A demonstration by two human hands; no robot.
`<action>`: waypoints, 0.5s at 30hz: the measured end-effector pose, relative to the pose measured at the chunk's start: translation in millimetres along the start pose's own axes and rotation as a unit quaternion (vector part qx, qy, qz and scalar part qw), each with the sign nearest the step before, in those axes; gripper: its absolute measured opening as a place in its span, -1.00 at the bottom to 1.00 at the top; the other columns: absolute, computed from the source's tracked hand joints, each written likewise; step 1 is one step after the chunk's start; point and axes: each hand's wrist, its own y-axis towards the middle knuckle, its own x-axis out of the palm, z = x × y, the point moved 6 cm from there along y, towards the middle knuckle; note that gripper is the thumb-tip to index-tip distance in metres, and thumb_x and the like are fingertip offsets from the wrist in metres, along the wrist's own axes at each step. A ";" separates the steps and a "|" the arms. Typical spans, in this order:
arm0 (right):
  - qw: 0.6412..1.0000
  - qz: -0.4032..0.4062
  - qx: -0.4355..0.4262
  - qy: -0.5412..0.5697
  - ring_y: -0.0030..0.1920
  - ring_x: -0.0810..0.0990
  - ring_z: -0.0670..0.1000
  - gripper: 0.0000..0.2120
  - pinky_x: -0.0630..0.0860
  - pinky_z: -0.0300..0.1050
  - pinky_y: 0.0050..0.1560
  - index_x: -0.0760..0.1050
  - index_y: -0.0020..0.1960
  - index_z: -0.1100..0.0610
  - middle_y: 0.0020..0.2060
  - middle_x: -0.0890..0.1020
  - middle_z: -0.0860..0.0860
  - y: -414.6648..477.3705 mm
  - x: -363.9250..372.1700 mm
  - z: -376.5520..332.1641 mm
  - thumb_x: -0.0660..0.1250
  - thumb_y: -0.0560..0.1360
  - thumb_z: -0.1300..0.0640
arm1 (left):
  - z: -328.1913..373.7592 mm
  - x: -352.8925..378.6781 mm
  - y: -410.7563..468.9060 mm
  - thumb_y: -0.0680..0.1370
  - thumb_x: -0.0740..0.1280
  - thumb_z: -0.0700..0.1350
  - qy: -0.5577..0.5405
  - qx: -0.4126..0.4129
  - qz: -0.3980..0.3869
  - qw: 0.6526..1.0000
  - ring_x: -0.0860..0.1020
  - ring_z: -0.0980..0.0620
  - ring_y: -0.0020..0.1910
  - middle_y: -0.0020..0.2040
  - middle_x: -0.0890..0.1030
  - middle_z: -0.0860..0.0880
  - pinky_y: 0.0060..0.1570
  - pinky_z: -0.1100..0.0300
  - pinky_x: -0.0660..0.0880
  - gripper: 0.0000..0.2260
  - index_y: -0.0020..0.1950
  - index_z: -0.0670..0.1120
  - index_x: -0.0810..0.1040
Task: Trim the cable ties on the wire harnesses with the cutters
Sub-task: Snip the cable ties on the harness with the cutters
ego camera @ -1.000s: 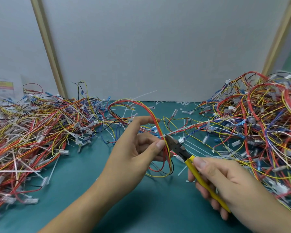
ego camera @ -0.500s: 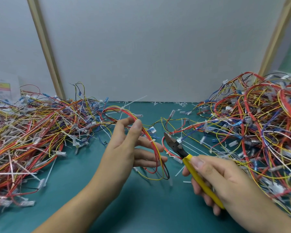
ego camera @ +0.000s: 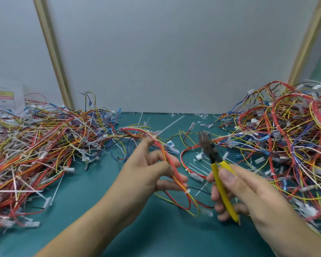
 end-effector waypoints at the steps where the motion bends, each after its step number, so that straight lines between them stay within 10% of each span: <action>1: 1.000 0.008 -0.014 0.006 -0.27 0.67 0.10 -0.33 0.64 -0.09 -0.26 0.64 -0.12 0.03 -0.24 0.68 0.10 0.4 -1.8 -2.0 0.46 0.09 -0.51 | -2.2 4.4 -1.8 0.31 0.29 -0.40 0.007 -0.013 -0.027 1.000 0.64 -0.20 -0.34 -0.17 0.59 -0.14 -0.33 0.06 0.61 -0.40 0.30 -0.02 0.41; 4: 0.996 0.043 -0.072 0.010 -0.16 0.70 0.12 -0.64 0.64 -0.19 -0.11 0.66 -0.07 -0.02 -0.14 0.71 0.09 0.5 -10.8 -9.9 0.48 0.28 -0.23 | -6.7 18.7 -8.8 0.38 0.31 -0.41 0.041 -0.039 -0.122 0.991 0.66 -0.21 -0.27 -0.03 0.60 -0.13 -0.24 0.02 0.63 -0.39 0.32 0.10 0.40; 15: 0.980 0.138 -0.101 0.101 -0.10 0.73 0.14 -0.47 0.66 -0.07 -0.05 0.66 0.01 0.02 -0.09 0.71 0.13 1.4 -23.4 -4.8 0.62 0.16 -0.23 | -13.2 48.3 -29.4 0.56 0.18 -0.45 0.171 -0.064 -0.303 0.936 0.63 -0.19 -0.17 0.15 0.50 -0.22 -0.14 0.02 0.63 -0.43 0.38 0.14 0.27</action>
